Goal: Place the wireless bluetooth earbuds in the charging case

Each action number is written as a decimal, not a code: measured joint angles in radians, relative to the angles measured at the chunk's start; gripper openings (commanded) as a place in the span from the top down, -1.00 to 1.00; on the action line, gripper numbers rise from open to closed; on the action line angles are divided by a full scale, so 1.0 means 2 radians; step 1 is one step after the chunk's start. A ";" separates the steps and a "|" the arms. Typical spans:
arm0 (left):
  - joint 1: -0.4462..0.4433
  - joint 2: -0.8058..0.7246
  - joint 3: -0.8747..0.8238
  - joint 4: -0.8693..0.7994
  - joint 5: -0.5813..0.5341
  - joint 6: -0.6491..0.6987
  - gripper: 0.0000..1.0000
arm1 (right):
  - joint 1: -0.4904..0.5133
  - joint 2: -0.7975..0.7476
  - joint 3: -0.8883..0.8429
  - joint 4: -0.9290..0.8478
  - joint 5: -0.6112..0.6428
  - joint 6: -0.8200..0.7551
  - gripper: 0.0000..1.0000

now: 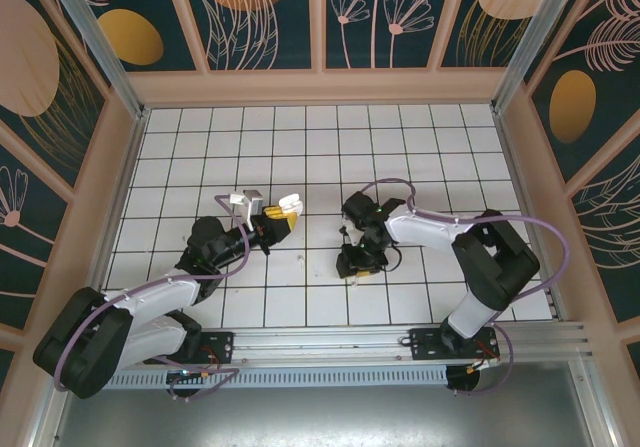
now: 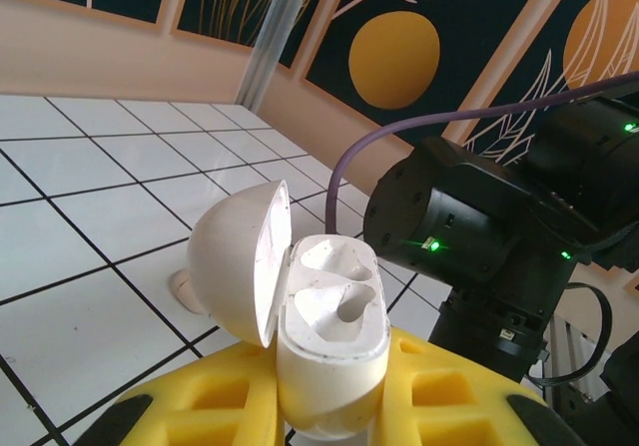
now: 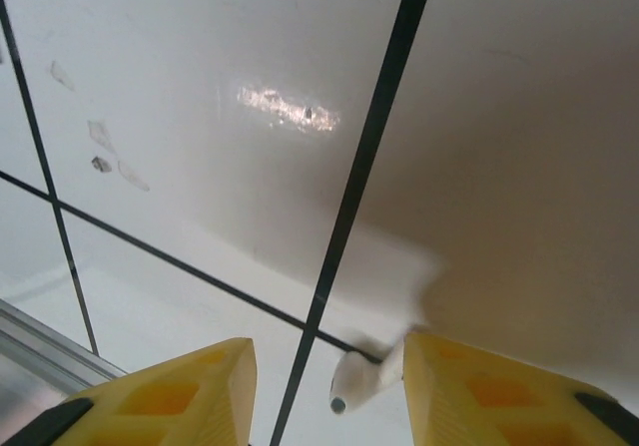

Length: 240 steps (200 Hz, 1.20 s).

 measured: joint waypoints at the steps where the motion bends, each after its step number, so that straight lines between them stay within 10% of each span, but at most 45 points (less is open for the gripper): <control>1: 0.000 0.000 0.000 0.000 0.000 0.000 0.61 | 0.000 0.000 0.000 0.000 0.000 0.000 0.09; 240: 0.000 -0.003 0.001 -0.002 0.007 0.000 0.61 | 0.022 0.025 0.011 0.003 0.011 -0.004 0.09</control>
